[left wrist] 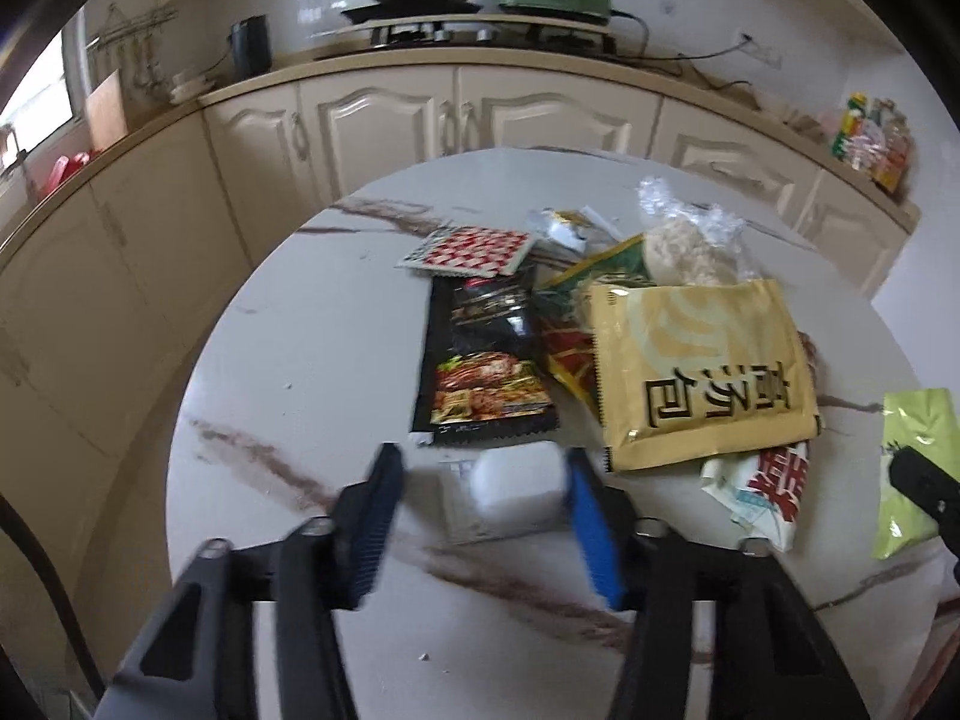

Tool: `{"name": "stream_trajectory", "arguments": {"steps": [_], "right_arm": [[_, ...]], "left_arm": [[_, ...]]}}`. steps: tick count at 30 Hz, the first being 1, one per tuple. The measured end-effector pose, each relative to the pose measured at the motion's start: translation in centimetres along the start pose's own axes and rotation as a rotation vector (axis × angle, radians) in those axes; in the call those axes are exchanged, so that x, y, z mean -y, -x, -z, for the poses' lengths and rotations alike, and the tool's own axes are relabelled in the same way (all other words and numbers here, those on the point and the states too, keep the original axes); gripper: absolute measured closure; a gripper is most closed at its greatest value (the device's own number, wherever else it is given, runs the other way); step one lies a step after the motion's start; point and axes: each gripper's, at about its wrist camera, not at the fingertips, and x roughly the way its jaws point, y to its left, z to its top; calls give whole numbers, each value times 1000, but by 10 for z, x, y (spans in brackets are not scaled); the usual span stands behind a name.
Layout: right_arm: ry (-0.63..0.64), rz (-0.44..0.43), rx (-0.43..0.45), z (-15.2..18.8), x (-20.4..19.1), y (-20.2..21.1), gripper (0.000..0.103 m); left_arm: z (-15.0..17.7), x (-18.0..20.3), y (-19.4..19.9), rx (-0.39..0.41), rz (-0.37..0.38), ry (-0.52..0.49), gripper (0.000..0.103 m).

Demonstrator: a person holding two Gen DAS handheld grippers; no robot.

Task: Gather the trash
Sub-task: 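Grasp the green packet with the right tool while the left tool grasps the white sachet, then carry the green packet and white sachet with both tools to the blue bin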

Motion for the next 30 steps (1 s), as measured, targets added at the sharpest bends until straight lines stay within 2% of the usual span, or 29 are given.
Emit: {"name": "stream_trajectory", "arguments": {"steps": [3, 7, 8, 19, 26, 30], "right_arm": [[2, -6, -3, 2, -1, -1, 91], [9, -18, -3, 2, -6, 0, 91], [11, -22, -3, 2, -9, 0, 91], [50, -49, 10, -2, -47, 3, 91], [124, -91, 10, -12, -106, -1, 91], [198, -139, 4, -20, -160, -13, 91]], "left_arm": [[3, 1, 1, 16, 5, -24, 67], [8, -7, 4, 22, 46, -2, 69], [9, -10, 8, 34, 57, 2, 79], [22, -32, 48, 68, 131, 30, 79], [37, -67, 107, 140, 138, 64, 79], [51, -110, 137, 179, 109, 109, 79]]}}
